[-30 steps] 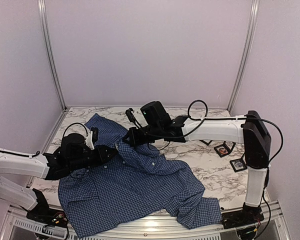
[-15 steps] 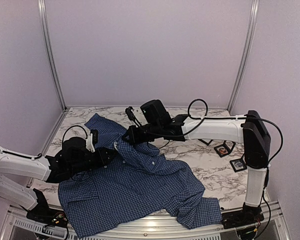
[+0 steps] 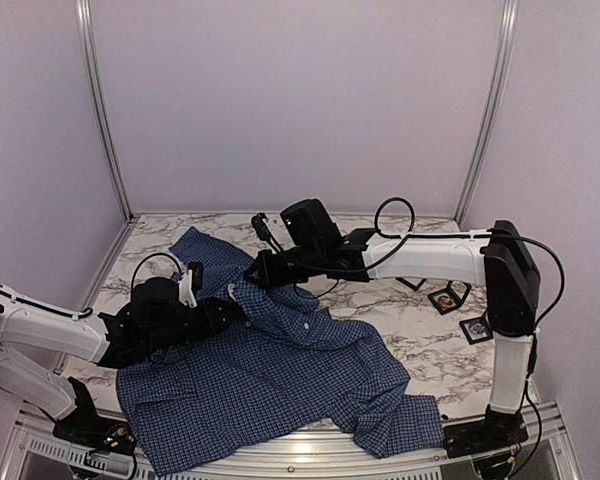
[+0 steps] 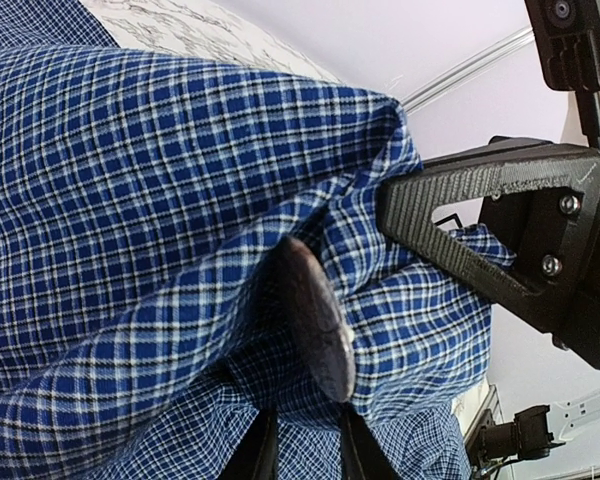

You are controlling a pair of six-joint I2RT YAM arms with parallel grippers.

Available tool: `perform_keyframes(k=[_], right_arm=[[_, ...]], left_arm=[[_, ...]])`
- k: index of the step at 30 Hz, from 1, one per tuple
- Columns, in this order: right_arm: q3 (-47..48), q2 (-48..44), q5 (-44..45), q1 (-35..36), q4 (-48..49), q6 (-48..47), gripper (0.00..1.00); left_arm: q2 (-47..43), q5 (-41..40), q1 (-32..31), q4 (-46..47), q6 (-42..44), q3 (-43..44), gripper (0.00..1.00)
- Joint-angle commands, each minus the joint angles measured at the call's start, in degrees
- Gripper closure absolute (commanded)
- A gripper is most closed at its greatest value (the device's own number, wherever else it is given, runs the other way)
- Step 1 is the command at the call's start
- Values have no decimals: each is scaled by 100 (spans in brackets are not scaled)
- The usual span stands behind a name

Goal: Remove the brooch from the garment
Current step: Pick up the brooch from the flattened clothing.

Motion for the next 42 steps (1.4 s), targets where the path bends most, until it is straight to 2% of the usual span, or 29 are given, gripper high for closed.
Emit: perform_keyframes(k=[1, 9, 13, 28, 42], right_arm=[[185, 42, -28, -29, 19, 41, 100], [193, 27, -64, -28, 25, 45, 100], [170, 1, -57, -30, 14, 46, 100], [152, -5, -38, -30, -2, 44, 100], [220, 35, -20, -30, -51, 42, 100]], left_arm=[[39, -93, -108, 162, 5, 94, 77], [-73, -735, -164, 66, -23, 66, 76], [-63, -1033, -161, 252, 0, 61, 81], [-55, -907, -218, 418, 268, 61, 86], [53, -1058, -439, 426, 235, 19, 86]])
